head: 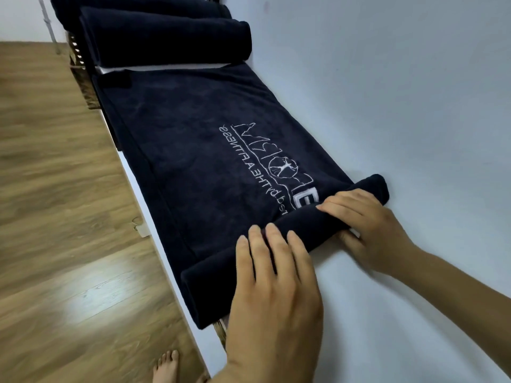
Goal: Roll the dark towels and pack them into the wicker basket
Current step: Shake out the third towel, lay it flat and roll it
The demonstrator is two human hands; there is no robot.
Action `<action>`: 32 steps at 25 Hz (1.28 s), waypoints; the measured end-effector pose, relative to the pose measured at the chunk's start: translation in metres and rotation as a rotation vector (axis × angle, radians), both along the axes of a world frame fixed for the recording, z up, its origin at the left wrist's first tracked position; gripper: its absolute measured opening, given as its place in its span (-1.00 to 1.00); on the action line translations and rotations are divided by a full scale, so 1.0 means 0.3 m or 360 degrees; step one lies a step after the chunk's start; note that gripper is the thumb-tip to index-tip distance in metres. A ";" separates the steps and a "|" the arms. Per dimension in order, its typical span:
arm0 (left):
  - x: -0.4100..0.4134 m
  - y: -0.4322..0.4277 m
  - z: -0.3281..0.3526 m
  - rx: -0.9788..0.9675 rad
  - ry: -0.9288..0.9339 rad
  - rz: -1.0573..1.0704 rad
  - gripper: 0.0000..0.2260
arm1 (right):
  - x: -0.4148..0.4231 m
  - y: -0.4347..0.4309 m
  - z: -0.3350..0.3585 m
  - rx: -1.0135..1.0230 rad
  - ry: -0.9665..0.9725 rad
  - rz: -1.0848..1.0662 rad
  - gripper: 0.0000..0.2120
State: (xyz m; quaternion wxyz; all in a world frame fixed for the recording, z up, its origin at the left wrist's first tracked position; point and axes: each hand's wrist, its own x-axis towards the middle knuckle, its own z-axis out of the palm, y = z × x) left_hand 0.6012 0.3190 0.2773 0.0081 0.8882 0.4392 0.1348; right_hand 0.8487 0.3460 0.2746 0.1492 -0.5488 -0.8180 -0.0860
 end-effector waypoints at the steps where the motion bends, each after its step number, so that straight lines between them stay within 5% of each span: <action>1: 0.003 -0.010 -0.004 -0.0037 -0.0015 0.0034 -0.57 | 0.008 0.025 0.021 -0.0147 0.0011 0.0029 -0.60; 5: 0.012 0.018 -0.045 -0.0223 0.0233 0.0065 -0.25 | 0.030 0.095 0.069 -0.0544 -0.0034 0.0047 -0.59; 7: 0.023 0.059 -0.041 -0.0342 0.0340 0.0092 0.01 | 0.022 0.095 0.062 -0.0507 -0.0106 -0.0019 -0.53; 9: 0.023 0.087 -0.009 -0.0395 0.0454 0.0106 0.07 | 0.000 0.065 0.043 -0.0300 -0.0194 -0.0094 -0.49; 12: 0.019 0.120 0.012 -0.0180 0.0492 0.0067 0.02 | -0.052 -0.008 0.002 -0.0017 -0.0082 -0.0241 -0.48; 17: 0.013 0.211 0.043 -0.0110 0.0454 0.0034 -0.06 | -0.079 -0.003 -0.027 -0.0202 0.0023 -0.0280 -0.34; 24: 0.019 0.292 0.064 -0.0085 0.0372 0.0120 -0.39 | -0.109 0.152 -0.012 -0.0058 -0.0055 -0.0352 -0.47; 32: 0.002 0.122 0.033 -0.0100 0.0313 0.0065 -0.56 | -0.093 -0.019 -0.033 -0.0010 -0.0045 -0.0278 -0.38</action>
